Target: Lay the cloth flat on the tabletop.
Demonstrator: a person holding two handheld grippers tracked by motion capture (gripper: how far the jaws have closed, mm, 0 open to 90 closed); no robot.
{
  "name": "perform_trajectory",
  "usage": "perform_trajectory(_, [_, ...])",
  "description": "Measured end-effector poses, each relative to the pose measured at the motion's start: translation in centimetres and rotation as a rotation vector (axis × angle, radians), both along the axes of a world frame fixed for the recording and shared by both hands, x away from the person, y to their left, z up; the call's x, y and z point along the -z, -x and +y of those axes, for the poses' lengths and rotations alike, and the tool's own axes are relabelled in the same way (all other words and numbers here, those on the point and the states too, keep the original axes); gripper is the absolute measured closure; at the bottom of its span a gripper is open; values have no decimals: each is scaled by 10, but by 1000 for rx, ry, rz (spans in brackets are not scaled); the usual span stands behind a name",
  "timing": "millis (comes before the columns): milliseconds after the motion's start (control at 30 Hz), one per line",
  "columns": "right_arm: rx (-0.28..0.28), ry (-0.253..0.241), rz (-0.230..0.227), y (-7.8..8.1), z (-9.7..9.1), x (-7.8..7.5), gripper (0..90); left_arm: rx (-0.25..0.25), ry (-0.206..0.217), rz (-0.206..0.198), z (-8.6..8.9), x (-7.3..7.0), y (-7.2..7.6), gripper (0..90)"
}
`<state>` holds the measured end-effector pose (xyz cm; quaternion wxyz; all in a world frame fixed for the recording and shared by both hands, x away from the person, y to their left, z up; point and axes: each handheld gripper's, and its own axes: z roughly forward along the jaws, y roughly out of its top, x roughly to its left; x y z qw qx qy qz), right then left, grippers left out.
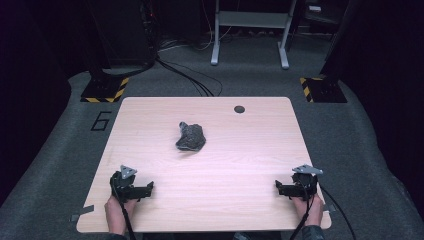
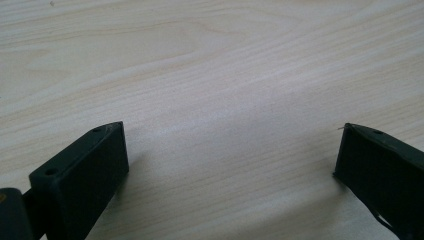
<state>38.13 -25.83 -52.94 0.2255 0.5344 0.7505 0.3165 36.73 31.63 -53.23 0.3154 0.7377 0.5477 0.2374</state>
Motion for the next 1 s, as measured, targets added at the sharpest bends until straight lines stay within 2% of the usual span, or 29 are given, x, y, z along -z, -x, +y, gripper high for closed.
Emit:
perform_trajectory(300, [2, 0, 1, 0, 0, 0, 12, -42, 4, -1, -4, 0, 0, 4])
perform_trajectory(467, [1, -2, 1, 0, 0, 0, 12, -10, -10, 3, -4, -1, 0, 1])
perform_trajectory(500, [-1, 0, 0, 0, 0, 0, 12, 2, 3, 13, -3, -2, -1, 4])
perform_trajectory(600, [0, 0, 0, 0, 0, 0, 12, 8, 11, -4, -3, -5, -2, 3])
perform_trajectory(667, [5, -4, 2, 0, 0, 0, 12, 24, 12, -19, -6, -14, -4, 4])
perform_trajectory(700, [2, -2, 3, 0, 0, 0, 12, 23, 20, -36, -7, -18, -5, 7])
perform_trajectory(767, [7, -4, 3, 0, 1, 0, 12, 39, 47, -40, -7, -26, -10, 6])
perform_trajectory(833, [5, -2, 1, 0, 0, 0, 12, 54, 66, -38, -9, -36, -16, 7])
perform_trajectory(867, [4, 0, -1, 0, 0, 0, 12, 63, 70, -51, -11, -41, -21, 9])
perform_trajectory(900, [4, -1, 0, 0, 0, 0, 12, 70, 67, -56, -13, -44, -23, 11])
perform_trajectory(1000, [3, 0, 2, 0, 0, 0, 12, 91, 99, -68, -20, -51, -37, 12])
